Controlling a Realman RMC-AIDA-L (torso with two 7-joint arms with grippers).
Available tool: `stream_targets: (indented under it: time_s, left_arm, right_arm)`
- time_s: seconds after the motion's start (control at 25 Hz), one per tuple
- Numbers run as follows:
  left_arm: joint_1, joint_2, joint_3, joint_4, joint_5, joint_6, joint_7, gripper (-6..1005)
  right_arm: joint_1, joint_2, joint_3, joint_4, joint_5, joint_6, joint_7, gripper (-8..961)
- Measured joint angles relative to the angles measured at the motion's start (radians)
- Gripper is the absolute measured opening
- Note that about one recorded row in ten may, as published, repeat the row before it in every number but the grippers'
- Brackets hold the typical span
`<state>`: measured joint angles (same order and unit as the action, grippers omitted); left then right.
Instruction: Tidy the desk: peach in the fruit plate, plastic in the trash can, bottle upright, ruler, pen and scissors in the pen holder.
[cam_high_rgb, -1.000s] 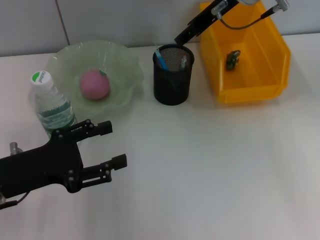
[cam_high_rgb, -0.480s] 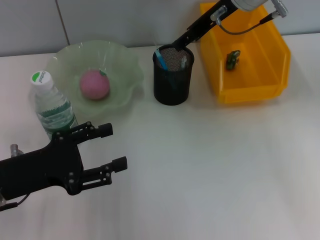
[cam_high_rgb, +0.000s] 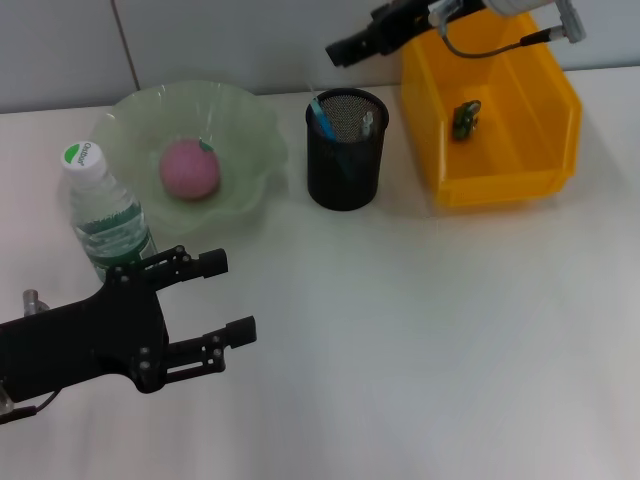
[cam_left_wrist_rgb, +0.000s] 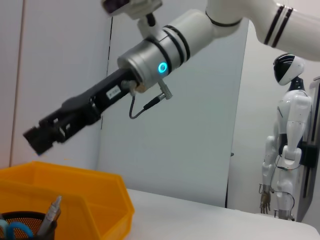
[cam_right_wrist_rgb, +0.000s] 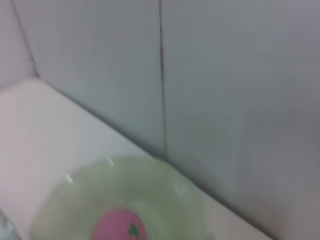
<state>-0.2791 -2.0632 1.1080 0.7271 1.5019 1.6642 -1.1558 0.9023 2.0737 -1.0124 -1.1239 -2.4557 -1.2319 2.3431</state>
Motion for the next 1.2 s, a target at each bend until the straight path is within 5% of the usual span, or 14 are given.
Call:
stream_targets:
  time_s: [0.44,0.72,0.92,1.2]
  left_arm:
    - [-0.001,0.000,0.001,0.000,0.000,0.000,0.002,787]
    - [-0.014,-0.001,-0.003,-0.024,-0.001,0.000,0.002,787]
    - [-0.034,-0.001,-0.004,-0.061,-0.001,0.000,0.002,787]
    - [-0.035,-0.001,-0.004,-0.064,-0.002,0.001,0.001,788]
  right_arm:
    - [-0.221,-0.009,0.048,-0.020,0.570,0.023,-0.338,800]
    - [-0.306,-0.036,0.102,0.192,0.923,-0.182,-0.652,800]
    - [-0.313,-0.069,0.162,0.353,0.971,-0.391,-0.767,801]
    - [-0.352,-0.085,0.153,0.416,0.951,-0.482,-0.814,800]
